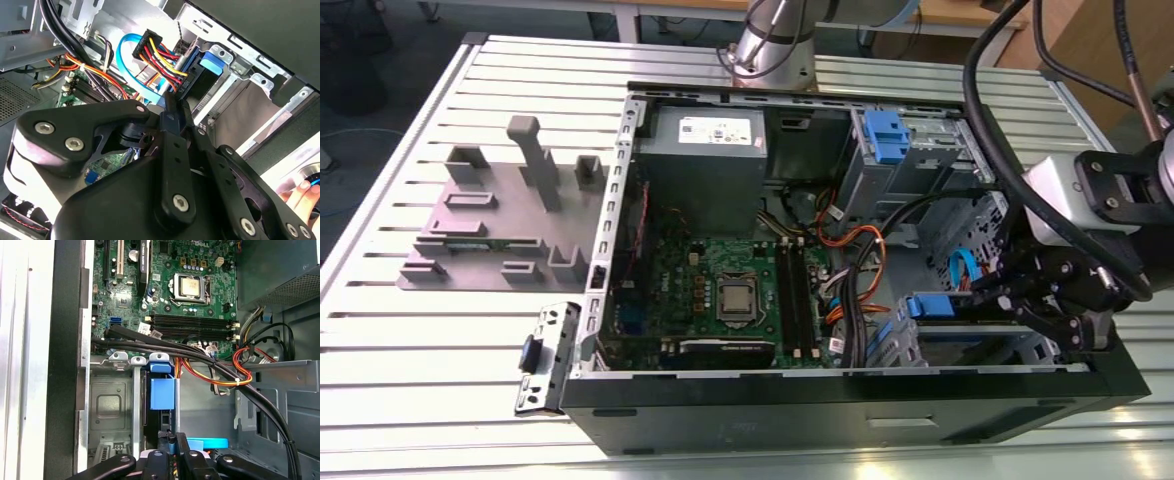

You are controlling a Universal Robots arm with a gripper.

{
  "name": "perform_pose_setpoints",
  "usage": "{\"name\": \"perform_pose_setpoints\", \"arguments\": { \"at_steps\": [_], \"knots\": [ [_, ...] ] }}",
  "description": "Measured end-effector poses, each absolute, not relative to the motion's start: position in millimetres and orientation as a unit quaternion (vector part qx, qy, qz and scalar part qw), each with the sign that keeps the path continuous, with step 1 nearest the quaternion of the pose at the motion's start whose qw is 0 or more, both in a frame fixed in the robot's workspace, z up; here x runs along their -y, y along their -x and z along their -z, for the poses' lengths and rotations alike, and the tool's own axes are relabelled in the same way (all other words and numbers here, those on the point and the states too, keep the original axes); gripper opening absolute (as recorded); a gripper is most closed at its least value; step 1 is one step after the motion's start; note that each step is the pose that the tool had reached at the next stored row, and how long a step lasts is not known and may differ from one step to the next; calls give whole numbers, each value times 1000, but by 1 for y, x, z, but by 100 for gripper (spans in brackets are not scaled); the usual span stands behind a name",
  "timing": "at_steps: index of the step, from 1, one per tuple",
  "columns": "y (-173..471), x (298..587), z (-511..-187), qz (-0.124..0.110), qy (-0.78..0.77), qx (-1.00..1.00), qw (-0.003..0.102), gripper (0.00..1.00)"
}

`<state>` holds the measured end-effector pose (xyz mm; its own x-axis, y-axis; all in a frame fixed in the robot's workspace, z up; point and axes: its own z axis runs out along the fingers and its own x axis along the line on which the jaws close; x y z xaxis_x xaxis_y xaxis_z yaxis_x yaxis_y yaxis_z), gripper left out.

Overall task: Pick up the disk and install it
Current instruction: 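Insert the second disk wire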

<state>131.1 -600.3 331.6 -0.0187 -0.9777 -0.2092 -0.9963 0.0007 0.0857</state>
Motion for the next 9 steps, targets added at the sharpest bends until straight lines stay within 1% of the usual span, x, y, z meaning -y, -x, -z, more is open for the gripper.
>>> {"name": "perform_pose_setpoints", "arguments": {
  "at_steps": [9],
  "knots": [
    [-131, 600, -328, -106, 699, -706, 43, 18]
  ]
}}
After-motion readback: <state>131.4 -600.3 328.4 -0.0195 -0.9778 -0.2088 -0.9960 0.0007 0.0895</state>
